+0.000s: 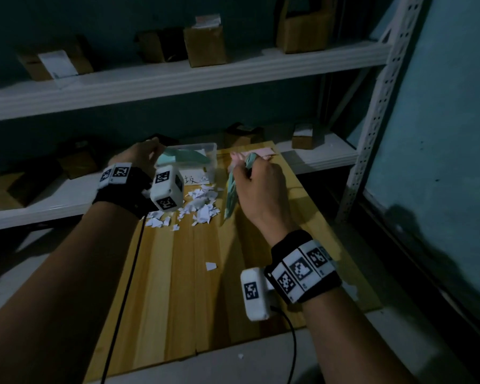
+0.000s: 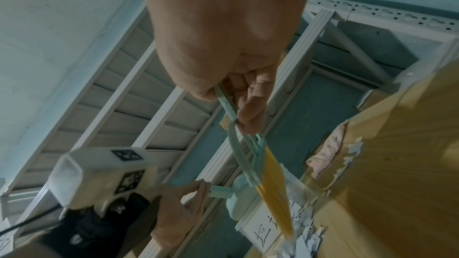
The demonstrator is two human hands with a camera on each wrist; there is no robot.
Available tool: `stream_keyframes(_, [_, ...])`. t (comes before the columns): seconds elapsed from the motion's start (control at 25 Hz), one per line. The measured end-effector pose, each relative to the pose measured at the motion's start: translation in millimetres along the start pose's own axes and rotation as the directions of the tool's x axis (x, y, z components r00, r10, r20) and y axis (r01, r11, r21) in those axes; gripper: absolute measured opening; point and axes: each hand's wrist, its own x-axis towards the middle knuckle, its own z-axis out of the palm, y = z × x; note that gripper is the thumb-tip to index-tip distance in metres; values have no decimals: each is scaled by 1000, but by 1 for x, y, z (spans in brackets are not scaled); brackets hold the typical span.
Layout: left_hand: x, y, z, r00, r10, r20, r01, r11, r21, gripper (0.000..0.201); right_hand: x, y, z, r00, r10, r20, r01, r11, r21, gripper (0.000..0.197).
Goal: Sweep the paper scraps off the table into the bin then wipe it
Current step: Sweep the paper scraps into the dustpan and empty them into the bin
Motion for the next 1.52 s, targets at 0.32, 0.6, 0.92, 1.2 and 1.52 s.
stream_keyframes(0.32, [-22, -7, 5, 981, 177, -84, -148, 949, 278, 38, 1, 2, -2, 1000, 29, 4, -29, 999, -19, 26])
stream_keyframes(0.6, [-10, -6, 1, 945, 273, -178, -235, 949, 209, 32, 0, 2, 1, 1000, 10, -9, -10, 999, -32, 28])
stream_keyframes(0.92, [-14, 1, 3, 927, 320, -194, -277, 936, 219, 23, -2, -2, 5, 1000, 15, 15, -15, 999, 30, 25])
stream_keyframes(1.2, [-51, 33, -2, 945, 316, -83, -311, 948, 68, 17, 1, -2, 10, 1000, 27, 6, -27, 1000, 3, 23])
stream_keyframes(1.52, [-70, 42, -47, 913, 345, -217, -316, 936, 158, 29, -4, -8, 4, 994, 101, -39, -100, 995, 11, 26])
